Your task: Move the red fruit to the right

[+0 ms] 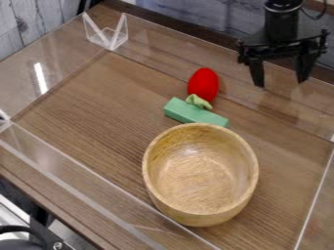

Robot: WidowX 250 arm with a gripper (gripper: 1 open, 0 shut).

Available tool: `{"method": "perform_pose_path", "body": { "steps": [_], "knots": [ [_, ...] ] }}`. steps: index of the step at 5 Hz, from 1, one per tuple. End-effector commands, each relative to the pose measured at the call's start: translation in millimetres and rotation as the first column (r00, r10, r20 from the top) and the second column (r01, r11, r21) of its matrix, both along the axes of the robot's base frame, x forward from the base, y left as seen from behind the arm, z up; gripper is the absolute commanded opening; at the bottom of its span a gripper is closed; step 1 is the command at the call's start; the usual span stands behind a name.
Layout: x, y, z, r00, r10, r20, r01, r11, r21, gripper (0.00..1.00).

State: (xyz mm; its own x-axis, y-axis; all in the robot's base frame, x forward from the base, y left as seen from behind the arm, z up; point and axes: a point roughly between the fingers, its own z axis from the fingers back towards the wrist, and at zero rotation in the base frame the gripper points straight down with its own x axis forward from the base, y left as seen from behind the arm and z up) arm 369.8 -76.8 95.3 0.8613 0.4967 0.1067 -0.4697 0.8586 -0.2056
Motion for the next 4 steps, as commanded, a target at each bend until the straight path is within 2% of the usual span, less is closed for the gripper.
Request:
{"method": "perform_pose_path", "body": {
  "steps": [1, 2, 4],
  "knots": [
    [4.8, 17.3, 10.5, 0.996, 0.070, 0.048, -0.070, 0.998, 0.008, 1.00],
    [4.7, 24.7, 13.1, 0.991, 0.120, 0.051, -0.120, 0.993, 0.010, 1.00],
    [5.3, 18.2, 10.5, 0.994, 0.093, 0.052, -0.094, 0.995, 0.019, 1.00]
  ]
}}
